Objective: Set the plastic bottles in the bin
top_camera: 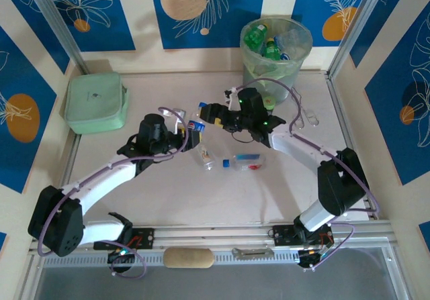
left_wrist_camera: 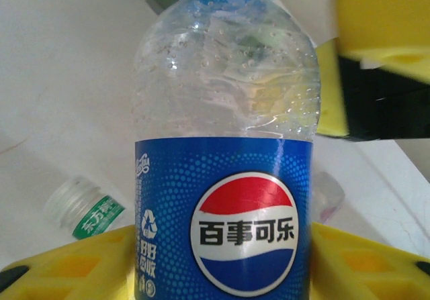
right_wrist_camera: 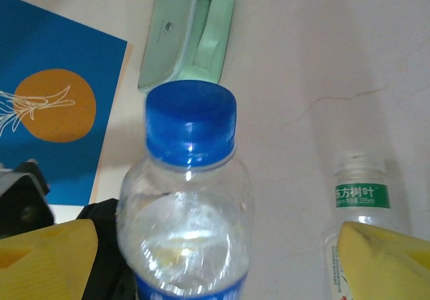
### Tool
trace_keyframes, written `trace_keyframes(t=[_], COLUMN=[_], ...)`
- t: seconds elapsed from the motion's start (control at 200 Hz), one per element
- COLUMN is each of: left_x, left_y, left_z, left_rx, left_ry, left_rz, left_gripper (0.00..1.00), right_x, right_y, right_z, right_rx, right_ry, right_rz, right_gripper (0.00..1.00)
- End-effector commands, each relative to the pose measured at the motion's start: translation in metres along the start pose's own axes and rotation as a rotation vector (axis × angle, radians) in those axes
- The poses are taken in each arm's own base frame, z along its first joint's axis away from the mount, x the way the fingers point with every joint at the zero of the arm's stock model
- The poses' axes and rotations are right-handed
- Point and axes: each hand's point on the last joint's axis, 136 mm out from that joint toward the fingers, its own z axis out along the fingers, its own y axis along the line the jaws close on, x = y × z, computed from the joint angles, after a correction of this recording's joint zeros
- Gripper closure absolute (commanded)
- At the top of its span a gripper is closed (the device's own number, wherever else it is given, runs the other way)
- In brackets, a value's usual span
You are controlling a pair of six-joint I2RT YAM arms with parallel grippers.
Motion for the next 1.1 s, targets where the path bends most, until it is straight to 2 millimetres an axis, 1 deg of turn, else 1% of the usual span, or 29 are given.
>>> trace_keyframes(t=[0.0, 0.175, 0.315, 0.415, 0.45, 0.54, 0.625, 0.74, 0.83, 0.86, 0.92, 0.97, 1.025, 1.095], left_x=[-0.008, -0.007, -0.006, -0.009, -0.01, -0.011, -0.011, -0.011, -0.01, -0.01, -0.01, -0.01, -0.01, -0.012], left_y=[-0.018, -0.022, -0.022, -0.023, -0.024, -0.025, -0.026, -0.026, -0.026, -0.026, -0.025, -0.023, -0.02, -0.01], left_z=[-0.004, 0.0, 0.003, 0.004, 0.005, 0.007, 0.008, 0.007, 0.006, 0.006, 0.005, 0.004, 0.0, -0.008], left_rx=[0.068, 0.077, 0.075, 0.075, 0.077, 0.081, 0.082, 0.077, 0.073, 0.071, 0.064, 0.054, 0.037, -0.017], left_ry=[-0.045, -0.049, -0.052, -0.059, -0.059, -0.054, -0.054, -0.057, -0.057, -0.058, -0.057, -0.06, -0.074, -0.099], left_rz=[0.019, 0.026, 0.024, 0.025, 0.027, 0.027, 0.028, 0.026, 0.024, 0.024, 0.017, 0.012, 0.006, -0.013], left_gripper=[0.44, 0.43, 0.43, 0.43, 0.43, 0.42, 0.4, 0.35, 0.3, 0.26, 0.1, 0.0, 0.0, 0.0], right_x=[-0.001, 0.007, 0.013, 0.015, 0.015, 0.016, 0.016, 0.016, 0.015, 0.014, 0.013, 0.01, 0.005, -0.004], right_y=[0.02, 0.02, 0.022, 0.022, 0.022, 0.022, 0.023, 0.023, 0.023, 0.022, 0.021, 0.018, 0.015, 0.007], right_z=[0.007, 0.017, 0.022, 0.023, 0.023, 0.022, 0.021, 0.02, 0.018, 0.017, 0.016, 0.013, 0.009, 0.001], right_rx=[-0.06, -0.064, -0.077, -0.08, -0.08, -0.087, -0.092, -0.094, -0.094, -0.093, -0.088, -0.075, -0.064, -0.034], right_ry=[0.02, 0.053, 0.077, 0.085, 0.084, 0.082, 0.081, 0.077, 0.069, 0.067, 0.061, 0.052, 0.038, 0.011], right_rz=[-0.007, 0.001, 0.007, 0.01, 0.01, 0.007, 0.005, -0.001, -0.004, -0.005, -0.011, -0.011, -0.014, -0.019], right_gripper=[0.08, 0.09, 0.15, 0.19, 0.21, 0.32, 0.39, 0.5, 0.53, 0.53, 0.53, 0.53, 0.53, 0.53])
